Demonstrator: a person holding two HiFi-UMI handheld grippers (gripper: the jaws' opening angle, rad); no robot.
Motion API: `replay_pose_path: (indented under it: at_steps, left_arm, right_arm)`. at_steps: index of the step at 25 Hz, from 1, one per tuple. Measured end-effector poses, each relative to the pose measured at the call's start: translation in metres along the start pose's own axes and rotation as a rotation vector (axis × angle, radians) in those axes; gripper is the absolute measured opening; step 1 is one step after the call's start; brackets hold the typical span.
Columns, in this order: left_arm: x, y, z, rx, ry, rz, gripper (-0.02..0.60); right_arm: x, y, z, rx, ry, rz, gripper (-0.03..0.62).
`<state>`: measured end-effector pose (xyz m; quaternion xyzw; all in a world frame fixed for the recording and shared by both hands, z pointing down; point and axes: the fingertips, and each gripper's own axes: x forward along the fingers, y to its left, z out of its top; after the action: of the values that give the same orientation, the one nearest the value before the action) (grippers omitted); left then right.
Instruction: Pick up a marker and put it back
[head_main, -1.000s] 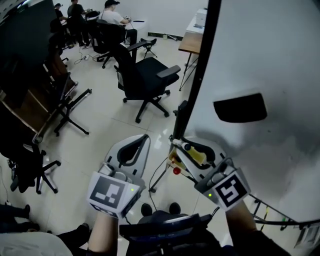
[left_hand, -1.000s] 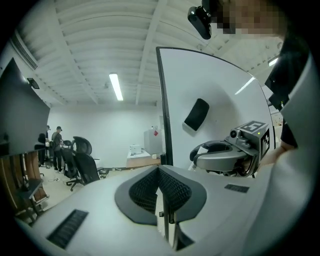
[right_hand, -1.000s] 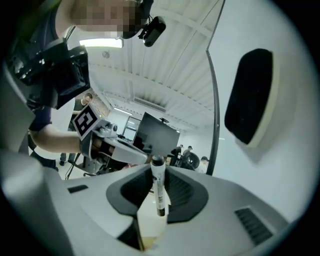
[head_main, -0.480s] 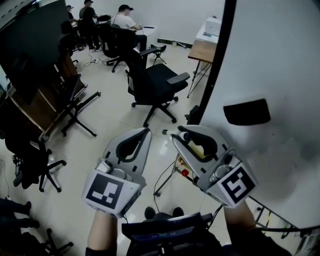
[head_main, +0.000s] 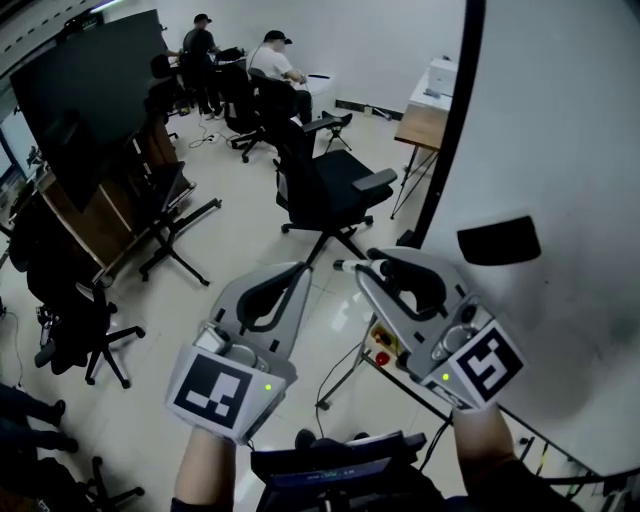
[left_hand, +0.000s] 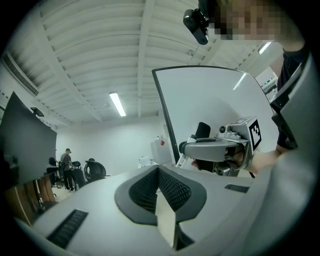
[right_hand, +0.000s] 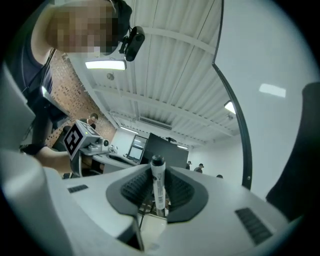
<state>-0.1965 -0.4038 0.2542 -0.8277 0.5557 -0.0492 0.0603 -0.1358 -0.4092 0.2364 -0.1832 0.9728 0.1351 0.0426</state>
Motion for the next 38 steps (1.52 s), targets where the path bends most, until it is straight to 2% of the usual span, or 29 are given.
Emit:
replay_pose_path:
  at_steps: [5, 11, 19, 25, 31, 38]
  left_arm:
    - [-0.008, -0.002, -0.008, -0.012, 0.024, 0.019, -0.002]
    - [-0.017, -0.008, -0.023, -0.039, 0.061, 0.054, -0.002]
    - [-0.048, -0.028, -0.052, -0.063, 0.157, 0.184, -0.002]
    - [-0.081, -0.038, -0.075, -0.101, 0.225, 0.272, -0.002]
    - [-0.123, -0.034, -0.081, -0.128, 0.220, 0.318, -0.002]
    - [-0.189, -0.036, -0.074, -0.114, 0.162, 0.280, -0.002]
  right_arm:
    - [0.000, 0.015, -0.018, 0.003, 0.054, 0.027, 0.098]
    - [-0.012, 0.019, -0.031, 0.039, 0.050, 0.060, 0.098]
    - [-0.044, 0.030, -0.065, 0.127, 0.090, 0.164, 0.098]
    - [-0.044, 0.054, -0.081, 0.198, 0.099, 0.247, 0.098]
    - [-0.049, 0.085, -0.076, 0.209, 0.116, 0.264, 0.098]
    - [-0.049, 0.149, -0.057, 0.169, 0.140, 0.221, 0.098]
